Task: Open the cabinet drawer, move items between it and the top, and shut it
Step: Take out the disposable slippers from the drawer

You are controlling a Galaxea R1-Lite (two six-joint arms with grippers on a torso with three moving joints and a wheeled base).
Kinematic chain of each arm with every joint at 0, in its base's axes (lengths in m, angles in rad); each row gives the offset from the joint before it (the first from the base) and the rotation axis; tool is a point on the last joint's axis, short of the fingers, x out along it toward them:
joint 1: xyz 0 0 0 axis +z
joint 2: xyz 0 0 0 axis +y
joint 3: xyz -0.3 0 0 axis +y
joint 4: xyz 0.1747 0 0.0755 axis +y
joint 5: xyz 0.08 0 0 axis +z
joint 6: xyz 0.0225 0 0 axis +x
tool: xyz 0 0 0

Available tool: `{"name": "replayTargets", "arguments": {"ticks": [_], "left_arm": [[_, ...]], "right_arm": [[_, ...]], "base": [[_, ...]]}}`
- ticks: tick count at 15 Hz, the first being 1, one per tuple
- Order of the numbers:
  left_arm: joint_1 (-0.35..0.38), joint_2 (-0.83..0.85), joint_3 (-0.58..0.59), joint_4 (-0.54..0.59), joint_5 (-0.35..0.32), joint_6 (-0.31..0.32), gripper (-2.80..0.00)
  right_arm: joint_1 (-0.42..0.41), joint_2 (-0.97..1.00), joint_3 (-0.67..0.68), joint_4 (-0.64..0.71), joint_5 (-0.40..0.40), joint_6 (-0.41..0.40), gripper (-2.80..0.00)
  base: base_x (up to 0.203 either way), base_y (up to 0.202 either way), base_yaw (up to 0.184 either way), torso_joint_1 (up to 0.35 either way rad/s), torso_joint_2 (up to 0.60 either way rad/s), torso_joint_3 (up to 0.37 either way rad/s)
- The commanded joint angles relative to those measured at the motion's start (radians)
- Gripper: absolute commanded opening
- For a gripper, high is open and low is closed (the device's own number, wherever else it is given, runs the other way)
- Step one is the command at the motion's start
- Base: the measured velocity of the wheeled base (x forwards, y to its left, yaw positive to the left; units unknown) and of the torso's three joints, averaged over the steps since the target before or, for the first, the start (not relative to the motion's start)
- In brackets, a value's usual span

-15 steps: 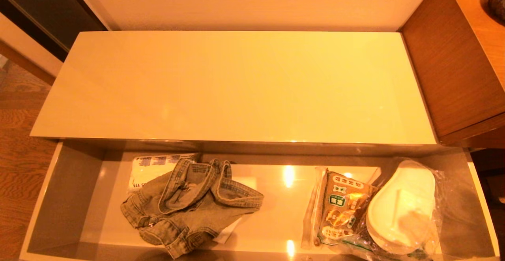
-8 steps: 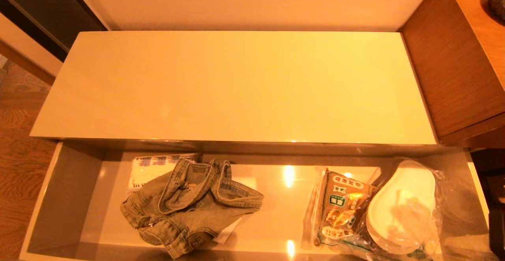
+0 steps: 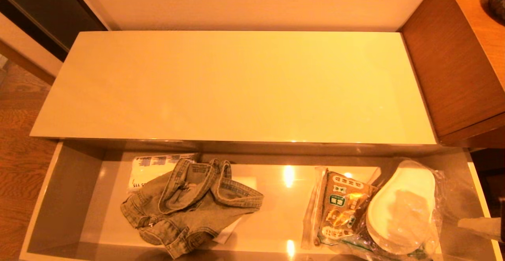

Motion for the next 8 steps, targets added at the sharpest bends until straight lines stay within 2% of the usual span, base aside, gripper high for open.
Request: {"name": "replayTargets", "arguments": {"ticks": [1,4,8], "left_arm": [[0.000,0.000,0.001,0.001,0.001,-0.001,-2.80],[0.000,0.000,0.001,0.001,0.001,0.002,-2.80],[0.000,0.000,0.001,0.001,-0.004,0.005,-2.80]], "right_arm": [[0.002,0.060,-0.023,-0.006,0.003,-0.029,-2.80],[0.032,0.173,-0.031,-0.069,0.003,-0.133,-2.80],[0.091,0.271,-0.039,-0.133,0.000,-0.165,-2.80]], "base": [[0.000,0.000,0.000,0.000,0.00,0.000],[0.000,0.000,0.000,0.000,0.00,0.000],[0.000,0.000,0.000,0.000,0.00,0.000]]}}
